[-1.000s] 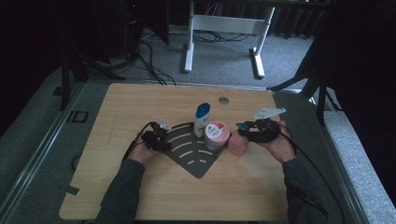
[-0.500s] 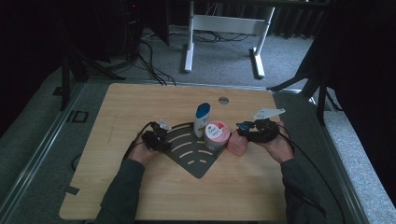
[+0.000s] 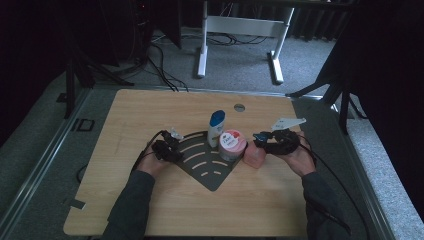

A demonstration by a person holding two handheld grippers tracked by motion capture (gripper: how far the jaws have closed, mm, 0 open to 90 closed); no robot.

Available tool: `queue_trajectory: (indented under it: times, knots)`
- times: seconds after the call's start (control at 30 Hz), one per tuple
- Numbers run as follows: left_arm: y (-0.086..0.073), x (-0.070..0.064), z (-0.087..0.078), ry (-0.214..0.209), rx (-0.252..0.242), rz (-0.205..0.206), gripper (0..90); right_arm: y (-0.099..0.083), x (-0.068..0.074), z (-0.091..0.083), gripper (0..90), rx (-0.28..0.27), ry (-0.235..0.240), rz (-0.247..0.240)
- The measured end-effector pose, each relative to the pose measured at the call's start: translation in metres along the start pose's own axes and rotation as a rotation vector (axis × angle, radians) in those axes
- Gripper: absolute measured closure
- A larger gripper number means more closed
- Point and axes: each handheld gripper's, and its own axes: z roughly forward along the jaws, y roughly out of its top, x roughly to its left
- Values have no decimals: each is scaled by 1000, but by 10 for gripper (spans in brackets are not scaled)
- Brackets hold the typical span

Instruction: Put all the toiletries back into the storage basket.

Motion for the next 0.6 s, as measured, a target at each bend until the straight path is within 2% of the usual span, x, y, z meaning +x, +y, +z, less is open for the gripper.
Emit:
queue_trajectory:
  times: [0.6]
  knots:
    - [0,0,0,-1,1,2,606,-5,13,-8,535,-3,13,-9]
